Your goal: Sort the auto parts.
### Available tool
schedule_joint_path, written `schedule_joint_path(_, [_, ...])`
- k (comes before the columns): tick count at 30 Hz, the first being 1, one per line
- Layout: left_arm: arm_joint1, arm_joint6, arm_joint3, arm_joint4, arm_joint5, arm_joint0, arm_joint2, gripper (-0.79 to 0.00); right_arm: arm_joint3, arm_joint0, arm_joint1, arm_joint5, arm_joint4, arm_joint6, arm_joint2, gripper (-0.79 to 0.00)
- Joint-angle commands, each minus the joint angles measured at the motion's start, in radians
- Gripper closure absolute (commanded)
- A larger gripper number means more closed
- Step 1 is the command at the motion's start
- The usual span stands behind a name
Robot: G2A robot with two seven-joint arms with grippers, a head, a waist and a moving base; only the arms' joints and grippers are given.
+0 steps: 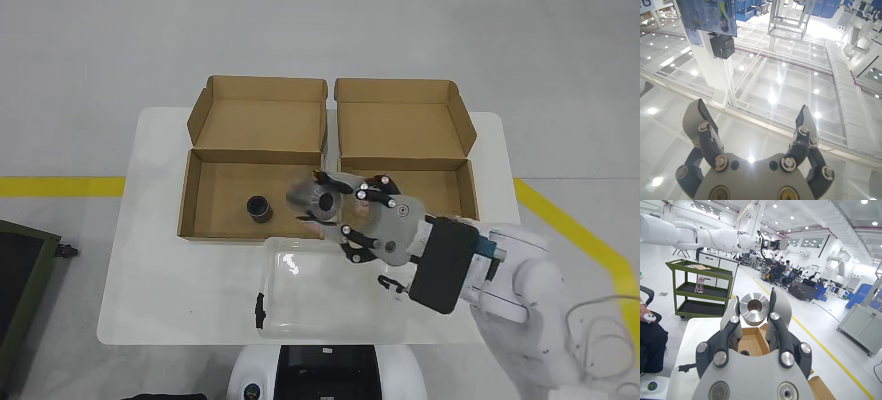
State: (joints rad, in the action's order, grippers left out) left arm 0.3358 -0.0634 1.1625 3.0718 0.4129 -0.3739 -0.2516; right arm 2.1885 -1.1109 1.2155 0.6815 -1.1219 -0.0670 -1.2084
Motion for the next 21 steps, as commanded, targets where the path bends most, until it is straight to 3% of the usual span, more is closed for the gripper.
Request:
schedule_joint_path(1, [0.000, 0.000, 0.000, 0.000, 0.000, 0.000, 0.000, -0.785, 0.002, 0.003, 0.000, -0.008, 0.003, 0.010, -0.007, 0.000])
schedule_joint_path(21, [0.000, 0.000, 0.000, 0.000, 0.000, 0.000, 0.000, -0.785, -0.044, 0.014, 0.001, -0.033, -0.011, 0.082, -0.004, 0.000])
